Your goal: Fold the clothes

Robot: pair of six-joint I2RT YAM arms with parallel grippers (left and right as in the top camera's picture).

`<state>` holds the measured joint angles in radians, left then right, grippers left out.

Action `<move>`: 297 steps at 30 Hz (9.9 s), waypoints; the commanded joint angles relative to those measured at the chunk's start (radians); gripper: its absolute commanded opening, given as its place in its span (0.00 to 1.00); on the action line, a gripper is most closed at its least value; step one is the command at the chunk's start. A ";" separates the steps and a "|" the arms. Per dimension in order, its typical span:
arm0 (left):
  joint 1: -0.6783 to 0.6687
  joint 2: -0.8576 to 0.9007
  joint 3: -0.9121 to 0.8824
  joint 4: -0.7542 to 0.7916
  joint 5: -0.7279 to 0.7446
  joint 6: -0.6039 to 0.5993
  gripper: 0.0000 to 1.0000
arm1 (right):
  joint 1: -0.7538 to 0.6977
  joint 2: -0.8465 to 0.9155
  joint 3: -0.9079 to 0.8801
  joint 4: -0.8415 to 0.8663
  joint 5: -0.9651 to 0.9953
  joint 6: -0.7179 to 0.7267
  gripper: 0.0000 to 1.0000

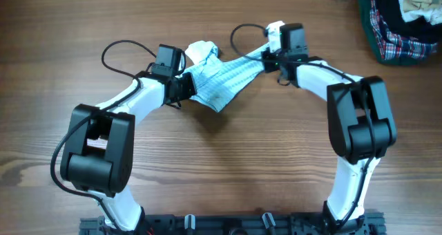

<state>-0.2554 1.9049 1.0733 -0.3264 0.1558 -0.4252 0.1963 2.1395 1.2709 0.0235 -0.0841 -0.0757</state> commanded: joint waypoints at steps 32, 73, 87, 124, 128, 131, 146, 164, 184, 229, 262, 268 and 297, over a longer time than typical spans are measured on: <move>-0.144 -0.222 -0.021 -0.231 0.066 -0.084 0.04 | 0.078 -0.065 0.307 -0.603 -0.223 0.011 0.04; 0.019 -0.222 -0.028 -0.111 -0.146 -0.110 0.04 | -0.106 0.106 0.291 -1.220 0.217 1.059 0.04; 0.019 -0.222 -0.028 -0.110 -0.146 -0.106 0.04 | -0.056 -0.133 0.439 -0.961 -0.279 0.069 0.34; 0.247 -0.222 -0.028 -0.122 -0.101 -0.077 0.05 | 0.243 0.111 0.422 -0.726 0.276 0.048 0.41; 0.247 -0.222 -0.028 -0.127 -0.101 -0.077 0.05 | 0.242 0.114 0.422 -0.716 0.277 0.023 0.40; 0.247 -0.222 -0.028 -0.135 -0.101 -0.077 0.04 | 0.241 0.119 0.422 -0.718 0.276 0.023 0.39; 0.247 -0.222 -0.028 -0.133 -0.101 -0.077 0.05 | 0.241 0.149 0.425 -0.741 0.269 0.044 0.04; 0.247 -0.222 -0.028 -0.138 -0.101 -0.076 0.05 | -0.078 -0.037 0.426 -0.903 0.268 0.440 0.04; 0.247 -0.222 -0.028 -0.137 -0.102 -0.049 0.04 | -0.244 -0.036 0.423 -0.768 -0.599 -0.791 0.04; 0.247 -0.222 -0.028 -0.129 -0.101 -0.024 0.05 | -0.076 0.067 0.425 -0.716 0.365 0.612 0.57; 0.247 -0.222 -0.028 -0.115 -0.101 -0.023 0.06 | -0.213 -0.034 0.424 -0.996 0.038 0.576 0.04; 0.247 -0.222 -0.028 -0.118 -0.101 -0.023 0.05 | -0.307 -0.034 0.422 -1.003 0.091 0.562 0.74; -0.376 0.120 -0.028 0.626 0.203 0.395 0.15 | -0.316 -0.217 0.423 -0.964 -0.433 0.130 0.78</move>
<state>-0.5991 1.9785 1.0462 0.2710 0.3477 -0.0456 -0.1150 1.9297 1.6913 -0.9394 -0.4973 0.0761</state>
